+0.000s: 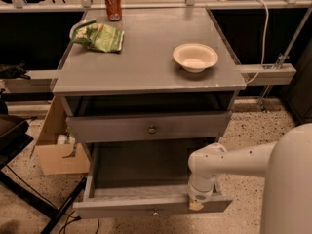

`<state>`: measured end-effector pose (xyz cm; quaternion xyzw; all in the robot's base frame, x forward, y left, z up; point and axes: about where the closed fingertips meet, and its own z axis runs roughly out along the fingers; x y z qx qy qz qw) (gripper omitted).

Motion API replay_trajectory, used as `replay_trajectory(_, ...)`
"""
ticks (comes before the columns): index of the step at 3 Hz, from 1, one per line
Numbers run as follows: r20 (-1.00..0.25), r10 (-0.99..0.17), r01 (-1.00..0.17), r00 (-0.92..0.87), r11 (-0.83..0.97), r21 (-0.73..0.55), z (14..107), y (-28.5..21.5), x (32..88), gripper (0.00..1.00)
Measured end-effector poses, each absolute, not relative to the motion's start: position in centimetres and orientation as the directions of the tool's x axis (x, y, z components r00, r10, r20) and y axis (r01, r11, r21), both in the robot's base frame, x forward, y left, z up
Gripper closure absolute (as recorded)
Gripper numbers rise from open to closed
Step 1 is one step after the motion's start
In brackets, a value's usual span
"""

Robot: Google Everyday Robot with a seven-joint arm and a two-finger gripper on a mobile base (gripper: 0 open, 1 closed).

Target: Open middle drawer

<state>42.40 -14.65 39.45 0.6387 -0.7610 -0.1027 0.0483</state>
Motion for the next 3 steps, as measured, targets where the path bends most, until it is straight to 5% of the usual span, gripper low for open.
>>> replay_trajectory(3, -0.061, -0.983, -0.965, -0.176, 0.160, 0.210, 39.95, -14.80, 42.40, 0.00)
